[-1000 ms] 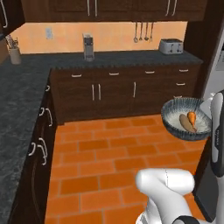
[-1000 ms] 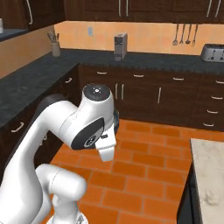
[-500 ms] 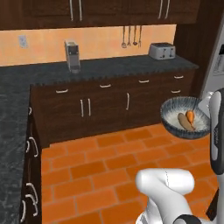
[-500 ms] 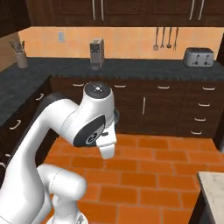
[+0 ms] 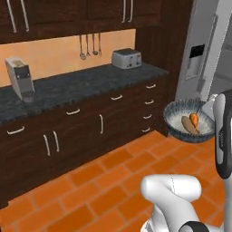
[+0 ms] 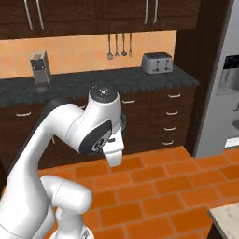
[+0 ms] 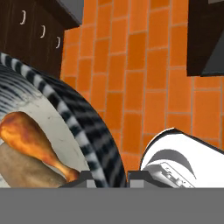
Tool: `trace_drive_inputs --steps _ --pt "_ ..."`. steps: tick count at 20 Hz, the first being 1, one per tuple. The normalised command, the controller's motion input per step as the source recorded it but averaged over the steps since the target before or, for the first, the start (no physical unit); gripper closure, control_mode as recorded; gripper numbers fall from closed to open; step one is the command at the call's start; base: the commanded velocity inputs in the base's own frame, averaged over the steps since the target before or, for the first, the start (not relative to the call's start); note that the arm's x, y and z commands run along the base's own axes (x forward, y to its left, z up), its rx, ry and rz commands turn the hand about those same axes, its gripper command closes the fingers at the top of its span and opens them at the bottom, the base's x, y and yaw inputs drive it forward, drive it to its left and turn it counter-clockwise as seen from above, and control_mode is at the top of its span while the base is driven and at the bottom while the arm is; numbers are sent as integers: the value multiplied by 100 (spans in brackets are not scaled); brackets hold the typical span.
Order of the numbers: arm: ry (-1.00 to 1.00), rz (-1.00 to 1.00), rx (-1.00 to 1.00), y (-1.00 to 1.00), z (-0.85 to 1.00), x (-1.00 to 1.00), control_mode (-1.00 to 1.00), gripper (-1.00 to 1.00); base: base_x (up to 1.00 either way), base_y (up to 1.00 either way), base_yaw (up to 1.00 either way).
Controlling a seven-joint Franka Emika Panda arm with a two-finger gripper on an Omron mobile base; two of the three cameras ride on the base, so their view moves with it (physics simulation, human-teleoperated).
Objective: Pick the chicken drumstick and sweet potato from their plates and place them in the bowl. Then put the bowl in the fridge.
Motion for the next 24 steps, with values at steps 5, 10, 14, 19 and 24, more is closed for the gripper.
trace_drive_inputs --steps 5,10,14,19,24 --pt "0 0 0 0 0 0 100 100 99 31 -64" --pt "0 0 0 0 0 0 100 100 100 30 -55" --pt "0 0 0 0 0 0 100 100 100 5 -52" --pt "0 0 0 0 0 0 100 100 100 0 -36" --pt "0 0 0 0 0 0 100 100 100 0 -25"
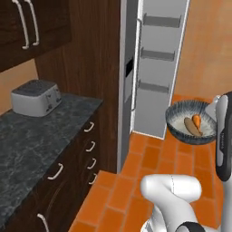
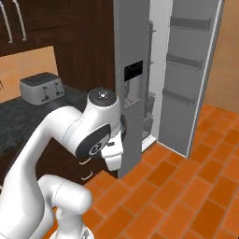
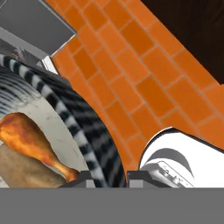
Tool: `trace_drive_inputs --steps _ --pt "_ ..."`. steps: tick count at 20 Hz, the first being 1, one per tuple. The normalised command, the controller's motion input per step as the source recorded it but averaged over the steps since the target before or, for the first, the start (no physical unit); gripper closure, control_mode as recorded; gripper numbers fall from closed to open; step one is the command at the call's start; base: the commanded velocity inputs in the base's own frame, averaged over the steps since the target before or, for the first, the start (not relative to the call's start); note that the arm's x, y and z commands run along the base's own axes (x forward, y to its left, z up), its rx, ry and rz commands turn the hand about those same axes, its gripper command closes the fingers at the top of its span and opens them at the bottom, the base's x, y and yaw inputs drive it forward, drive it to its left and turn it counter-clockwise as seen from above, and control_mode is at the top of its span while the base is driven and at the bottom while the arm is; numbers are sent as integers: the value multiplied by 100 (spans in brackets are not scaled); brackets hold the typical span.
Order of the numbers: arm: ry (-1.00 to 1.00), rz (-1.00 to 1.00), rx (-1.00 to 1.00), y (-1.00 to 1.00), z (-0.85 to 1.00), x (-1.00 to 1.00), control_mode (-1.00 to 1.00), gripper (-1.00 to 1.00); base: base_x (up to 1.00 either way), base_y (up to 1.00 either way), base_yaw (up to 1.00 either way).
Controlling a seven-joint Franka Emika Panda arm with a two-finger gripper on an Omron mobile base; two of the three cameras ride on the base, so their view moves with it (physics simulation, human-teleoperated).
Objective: Pick the chicken drumstick and sweet potato from their plates and place them in the bowl. Then put the bowl in the fridge.
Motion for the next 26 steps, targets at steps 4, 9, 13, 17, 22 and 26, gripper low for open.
trace_drive_inputs --steps 4,9,13,17,22,26 --pt "0 0 0 0 0 0 100 100 100 -37 -2" --pt "0 0 0 0 0 0 100 100 100 -63 16" --pt "0 0 0 0 0 0 100 100 100 -72 21" --pt "0 0 0 0 0 0 100 100 100 -79 29" --pt "0 0 0 0 0 0 100 100 100 -85 49" --pt "0 0 0 0 0 0 100 100 97 -96 54"
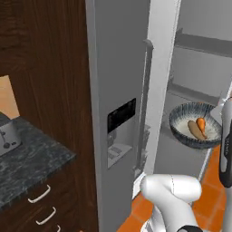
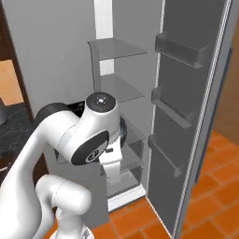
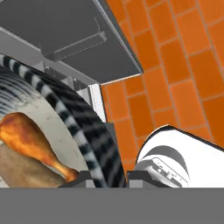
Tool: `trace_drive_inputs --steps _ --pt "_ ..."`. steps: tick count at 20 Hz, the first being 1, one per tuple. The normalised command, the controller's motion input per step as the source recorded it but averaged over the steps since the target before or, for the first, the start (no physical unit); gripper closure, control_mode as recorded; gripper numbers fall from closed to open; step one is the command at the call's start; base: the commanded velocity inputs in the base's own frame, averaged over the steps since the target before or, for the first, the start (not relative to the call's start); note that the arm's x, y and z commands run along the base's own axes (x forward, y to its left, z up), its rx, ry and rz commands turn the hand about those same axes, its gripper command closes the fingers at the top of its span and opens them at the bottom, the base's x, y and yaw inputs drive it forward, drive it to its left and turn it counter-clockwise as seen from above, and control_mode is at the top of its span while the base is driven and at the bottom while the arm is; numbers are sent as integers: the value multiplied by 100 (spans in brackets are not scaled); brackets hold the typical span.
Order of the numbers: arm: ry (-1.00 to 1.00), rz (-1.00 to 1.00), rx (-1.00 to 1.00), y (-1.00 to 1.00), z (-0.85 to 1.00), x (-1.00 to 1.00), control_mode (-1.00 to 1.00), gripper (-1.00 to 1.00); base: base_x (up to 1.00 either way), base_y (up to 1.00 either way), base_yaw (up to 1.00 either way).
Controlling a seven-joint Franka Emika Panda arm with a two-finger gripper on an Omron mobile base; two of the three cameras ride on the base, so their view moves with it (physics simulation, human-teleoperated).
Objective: Pick the chicken drumstick and sweet potato from their plates and place them in the bowl. Then put the bowl in the fridge.
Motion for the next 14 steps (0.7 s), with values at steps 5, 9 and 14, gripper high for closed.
trace_drive_inputs --steps 5,9,14 --pt "0 0 0 0 0 0 100 100 90 -91 51" --pt "0 0 0 0 0 0 100 100 81 -41 39" --pt "0 0 0 0 0 0 100 100 56 12 20"
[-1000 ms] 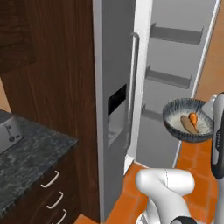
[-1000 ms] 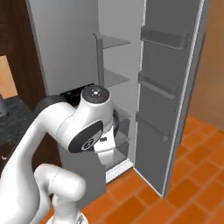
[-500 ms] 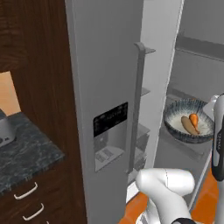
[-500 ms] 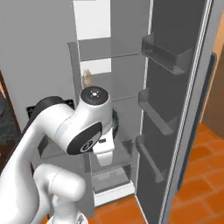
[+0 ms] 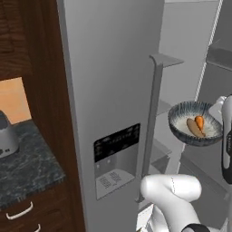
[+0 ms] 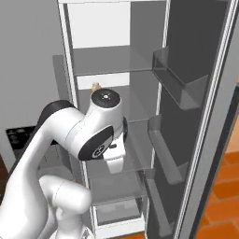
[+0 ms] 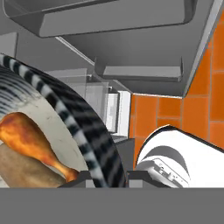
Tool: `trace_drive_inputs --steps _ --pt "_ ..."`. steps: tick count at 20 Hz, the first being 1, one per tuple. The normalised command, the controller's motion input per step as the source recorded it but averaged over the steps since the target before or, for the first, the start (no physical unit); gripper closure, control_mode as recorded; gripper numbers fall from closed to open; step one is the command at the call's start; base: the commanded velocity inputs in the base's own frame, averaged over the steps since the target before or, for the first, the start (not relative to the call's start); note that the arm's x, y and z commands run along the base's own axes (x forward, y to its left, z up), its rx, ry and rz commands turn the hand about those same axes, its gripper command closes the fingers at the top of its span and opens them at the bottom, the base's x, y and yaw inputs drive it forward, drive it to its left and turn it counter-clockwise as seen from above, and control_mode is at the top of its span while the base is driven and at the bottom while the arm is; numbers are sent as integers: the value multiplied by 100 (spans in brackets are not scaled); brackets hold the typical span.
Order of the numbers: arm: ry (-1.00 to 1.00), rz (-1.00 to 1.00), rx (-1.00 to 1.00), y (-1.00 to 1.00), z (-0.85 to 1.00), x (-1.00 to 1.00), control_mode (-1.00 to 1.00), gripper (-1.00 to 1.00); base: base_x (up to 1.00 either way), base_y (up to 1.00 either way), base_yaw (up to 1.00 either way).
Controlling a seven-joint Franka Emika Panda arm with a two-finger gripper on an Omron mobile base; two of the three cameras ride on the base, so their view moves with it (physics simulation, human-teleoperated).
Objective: Pick the chicken drumstick and sweet potato from their plates and place them in the bowl. Then put the bowl in the fridge.
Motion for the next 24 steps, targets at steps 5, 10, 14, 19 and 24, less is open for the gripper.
trace_drive_inputs --steps 5,10,14,19,24 --pt "0 0 0 0 0 0 100 100 53 -12 22" --pt "0 0 0 0 0 0 100 100 44 -13 34" --pt "0 0 0 0 0 0 100 100 40 -13 36" --pt "0 0 0 0 0 0 100 100 38 -6 31" --pt "0 0 0 0 0 0 100 100 17 -32 29"
